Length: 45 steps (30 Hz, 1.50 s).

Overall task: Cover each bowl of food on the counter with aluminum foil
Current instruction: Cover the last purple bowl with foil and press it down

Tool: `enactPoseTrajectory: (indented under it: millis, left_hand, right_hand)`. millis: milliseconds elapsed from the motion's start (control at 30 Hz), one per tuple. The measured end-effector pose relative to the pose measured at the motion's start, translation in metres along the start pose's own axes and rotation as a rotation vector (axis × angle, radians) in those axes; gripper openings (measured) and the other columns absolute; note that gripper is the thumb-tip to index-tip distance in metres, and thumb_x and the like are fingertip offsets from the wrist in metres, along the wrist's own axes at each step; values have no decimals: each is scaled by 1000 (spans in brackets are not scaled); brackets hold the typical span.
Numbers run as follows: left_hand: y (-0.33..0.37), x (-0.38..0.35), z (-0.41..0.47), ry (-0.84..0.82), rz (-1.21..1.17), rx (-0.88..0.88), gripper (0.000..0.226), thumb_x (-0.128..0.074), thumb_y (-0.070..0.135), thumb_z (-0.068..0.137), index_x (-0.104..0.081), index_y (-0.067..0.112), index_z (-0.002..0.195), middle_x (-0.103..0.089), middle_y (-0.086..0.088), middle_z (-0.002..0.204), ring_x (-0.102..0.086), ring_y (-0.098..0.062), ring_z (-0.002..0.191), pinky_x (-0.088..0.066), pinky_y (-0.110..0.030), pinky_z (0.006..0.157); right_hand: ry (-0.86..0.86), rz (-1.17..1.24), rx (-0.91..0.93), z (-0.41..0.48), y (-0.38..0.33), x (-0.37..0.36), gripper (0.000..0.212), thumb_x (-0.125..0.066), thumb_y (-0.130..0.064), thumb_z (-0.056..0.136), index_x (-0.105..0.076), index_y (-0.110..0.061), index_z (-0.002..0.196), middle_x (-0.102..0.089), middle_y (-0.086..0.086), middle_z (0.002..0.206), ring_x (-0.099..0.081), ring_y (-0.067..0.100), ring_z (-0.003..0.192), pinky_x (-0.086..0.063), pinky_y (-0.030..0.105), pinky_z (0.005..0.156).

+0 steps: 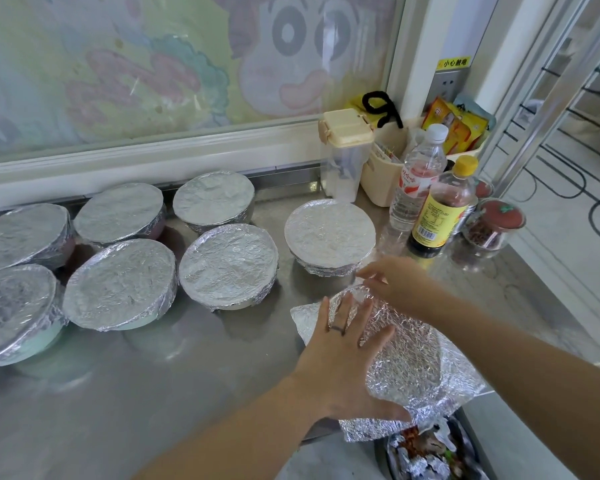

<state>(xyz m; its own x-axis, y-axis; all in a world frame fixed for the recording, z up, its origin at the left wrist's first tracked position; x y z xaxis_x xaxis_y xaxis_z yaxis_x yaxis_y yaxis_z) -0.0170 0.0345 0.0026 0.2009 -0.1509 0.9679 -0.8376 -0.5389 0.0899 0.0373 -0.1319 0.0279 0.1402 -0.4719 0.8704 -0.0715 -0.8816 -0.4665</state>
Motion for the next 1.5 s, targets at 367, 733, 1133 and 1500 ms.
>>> enactPoseTrajectory:
  millis: [367,733,1133,1500]
  left_hand:
    - [0,0,0,12,-6,24,116,-24,101,65,8,37,156,21,-10,164,31,-39,145,16,-64,113]
    - [2,-2,-4,18,-12,79,116,-23,101,65,9,38,157,24,-10,162,34,-39,143,17,-65,113]
    - [3,-5,0,-5,26,89,117,-17,103,63,13,38,156,28,-9,161,35,-39,143,16,-65,113]
    - [11,17,-2,-30,-315,436,89,-28,78,90,9,33,157,31,-4,160,35,-33,144,20,-67,111]
  right_hand:
    - [149,147,-151,-8,26,-18,17,-67,-28,97,-79,-22,109,-76,-8,97,-65,9,83,-45,20,70]
    - [496,470,-436,-77,19,-36,35,-45,-20,107,-61,-16,138,-71,2,119,-63,16,100,-42,26,83]
    - [404,792,-486,-78,49,-54,30,-45,-21,108,-66,-28,129,-48,-7,53,-32,16,48,-28,24,44]
    - [615,698,-459,-93,8,-9,39,-41,-23,109,-50,-22,147,-65,-5,119,-54,8,94,-39,26,86]
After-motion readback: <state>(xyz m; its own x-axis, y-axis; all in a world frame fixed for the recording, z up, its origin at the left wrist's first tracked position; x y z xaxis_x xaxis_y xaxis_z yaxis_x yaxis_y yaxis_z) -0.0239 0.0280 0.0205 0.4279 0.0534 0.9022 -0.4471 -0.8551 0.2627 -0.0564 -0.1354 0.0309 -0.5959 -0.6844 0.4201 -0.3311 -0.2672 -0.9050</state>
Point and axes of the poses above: each hand's wrist, its own z-axis towards the middle knuckle, its own x-axis out of the back of the hand, y = z × x, the point moved 3 cm from there along z, towards the middle knuckle
